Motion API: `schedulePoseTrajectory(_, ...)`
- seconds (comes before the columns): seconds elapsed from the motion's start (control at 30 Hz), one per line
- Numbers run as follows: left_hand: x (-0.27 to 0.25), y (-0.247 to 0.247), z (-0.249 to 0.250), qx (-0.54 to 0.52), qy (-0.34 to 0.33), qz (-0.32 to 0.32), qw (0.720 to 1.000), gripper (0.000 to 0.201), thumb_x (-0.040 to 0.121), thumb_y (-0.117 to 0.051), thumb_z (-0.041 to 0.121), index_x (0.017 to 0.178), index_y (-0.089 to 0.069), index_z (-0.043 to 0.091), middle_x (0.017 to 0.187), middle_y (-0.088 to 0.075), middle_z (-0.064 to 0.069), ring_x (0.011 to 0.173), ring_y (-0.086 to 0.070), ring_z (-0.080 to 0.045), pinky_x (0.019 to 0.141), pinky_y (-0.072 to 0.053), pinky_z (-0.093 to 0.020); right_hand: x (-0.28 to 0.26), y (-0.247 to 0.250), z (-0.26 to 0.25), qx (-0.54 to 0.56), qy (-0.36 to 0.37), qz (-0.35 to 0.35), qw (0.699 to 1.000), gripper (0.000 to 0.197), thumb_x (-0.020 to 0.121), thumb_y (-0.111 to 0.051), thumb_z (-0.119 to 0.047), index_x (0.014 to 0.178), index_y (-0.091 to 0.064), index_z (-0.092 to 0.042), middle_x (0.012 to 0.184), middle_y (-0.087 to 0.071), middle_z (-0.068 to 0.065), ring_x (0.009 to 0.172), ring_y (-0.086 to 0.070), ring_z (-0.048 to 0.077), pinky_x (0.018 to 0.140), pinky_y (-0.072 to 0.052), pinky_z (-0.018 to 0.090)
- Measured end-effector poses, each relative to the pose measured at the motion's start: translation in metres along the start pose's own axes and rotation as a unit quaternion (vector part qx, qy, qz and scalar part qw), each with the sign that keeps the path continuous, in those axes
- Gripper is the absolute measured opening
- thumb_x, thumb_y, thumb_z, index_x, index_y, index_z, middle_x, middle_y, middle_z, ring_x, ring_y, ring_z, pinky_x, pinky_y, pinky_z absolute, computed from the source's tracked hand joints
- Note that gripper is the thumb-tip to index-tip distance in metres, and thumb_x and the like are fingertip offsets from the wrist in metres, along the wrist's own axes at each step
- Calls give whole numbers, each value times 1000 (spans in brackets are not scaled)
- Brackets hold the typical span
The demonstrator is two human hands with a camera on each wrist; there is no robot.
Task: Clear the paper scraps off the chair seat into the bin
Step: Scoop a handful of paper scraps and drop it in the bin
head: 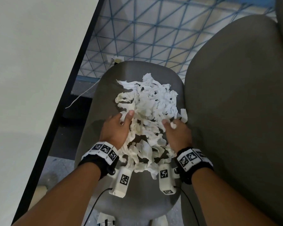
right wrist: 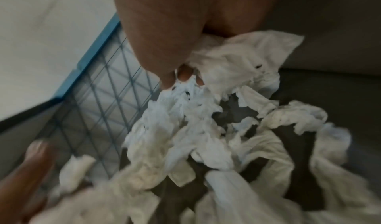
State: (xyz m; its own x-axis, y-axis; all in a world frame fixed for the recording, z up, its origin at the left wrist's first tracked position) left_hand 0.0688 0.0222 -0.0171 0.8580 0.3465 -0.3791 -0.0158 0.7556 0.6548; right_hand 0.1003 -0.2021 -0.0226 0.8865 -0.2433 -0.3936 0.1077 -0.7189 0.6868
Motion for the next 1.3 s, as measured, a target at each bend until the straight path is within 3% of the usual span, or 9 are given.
schedulePoseTrajectory(0.1,4,-2,-5,8,-3,43,999,24,90,-66,32,106,-75,16,94,-77,-6,93,-71,-26,78,-48,-25,-11,-28,7,-62,36,-101,992,43,84,-76,-45,116,-58,-21,105,-63,-5,94,-65,19,77,-54,28)
schedulePoseTrajectory(0.27,0,-5,-17,1,-33,50,998,32,91,-54,-2,115,-71,8,113,-70,-14,107,-66,-30,87,-43,-22,-6,-52,19,-176,59,-100,977,18,92,-67,-17,107,-69,-7,111,-71,13,106,-67,30,87,-54,34)
schedulePoseTrajectory(0.47,-9,4,-14,-116,8,61,991,37,96,-48,3,125,-67,15,108,-72,0,100,-67,-19,89,-48,-26,-3,-25,18,-24,3,17,1000,24,96,-53,-25,82,-64,-8,95,-66,10,96,-63,28,82,-50,37)
schedulePoseTrajectory(0.7,-11,17,7,-181,9,89,979,30,96,-52,22,75,-62,3,63,-60,-5,59,-53,-20,65,-46,-33,-1,16,9,196,-46,114,973,49,91,-70,-36,60,-56,-2,55,-52,6,50,-45,17,50,-42,23)
schedulePoseTrajectory(0.8,-16,22,19,-197,-4,85,977,27,92,-66,40,81,-72,16,68,-71,3,61,-65,-7,62,-51,-23,1,23,7,230,-67,119,964,54,84,-75,-47,62,-53,-3,56,-49,5,53,-44,17,57,-42,29)
schedulePoseTrajectory(0.9,-16,21,24,-213,19,79,974,7,91,-69,20,93,-75,17,78,-76,-1,63,-74,-12,62,-60,-29,3,23,7,270,-87,96,954,42,78,-85,-32,60,-51,-16,61,-55,2,58,-49,17,60,-47,31)
schedulePoseTrajectory(1.03,-11,14,30,-331,45,29,942,23,96,-58,0,85,-65,18,91,-66,-7,66,-76,-26,53,-58,-30,8,25,5,231,-56,106,966,35,83,-79,-14,61,-53,-19,62,-59,-1,58,-52,16,68,-49,34)
schedulePoseTrajectory(1.17,-10,13,33,-325,14,37,945,15,96,-64,28,109,-69,24,103,-74,6,88,-75,-26,79,-62,-47,9,28,-7,233,7,122,965,22,91,-72,-20,75,-58,-16,69,-62,-5,63,-58,12,63,-46,25)
schedulePoseTrajectory(1.3,-10,12,30,-340,62,7,938,33,75,-86,38,94,-76,12,87,-80,-2,85,-78,-19,80,-61,-36,9,27,-16,269,8,84,959,26,84,-78,-37,93,-68,-15,86,-72,-5,76,-65,7,67,-50,21)
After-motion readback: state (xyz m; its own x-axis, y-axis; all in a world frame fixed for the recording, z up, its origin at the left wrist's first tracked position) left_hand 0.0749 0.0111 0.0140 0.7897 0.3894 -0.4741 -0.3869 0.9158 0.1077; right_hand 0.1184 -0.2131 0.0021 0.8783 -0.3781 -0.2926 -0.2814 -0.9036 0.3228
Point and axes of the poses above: each hand's wrist, its own x-axis towards the middle knuckle, its own y-axis out of the back of the hand, z = x × y, the point moved 3 cm from there along x, towards the middle knuckle
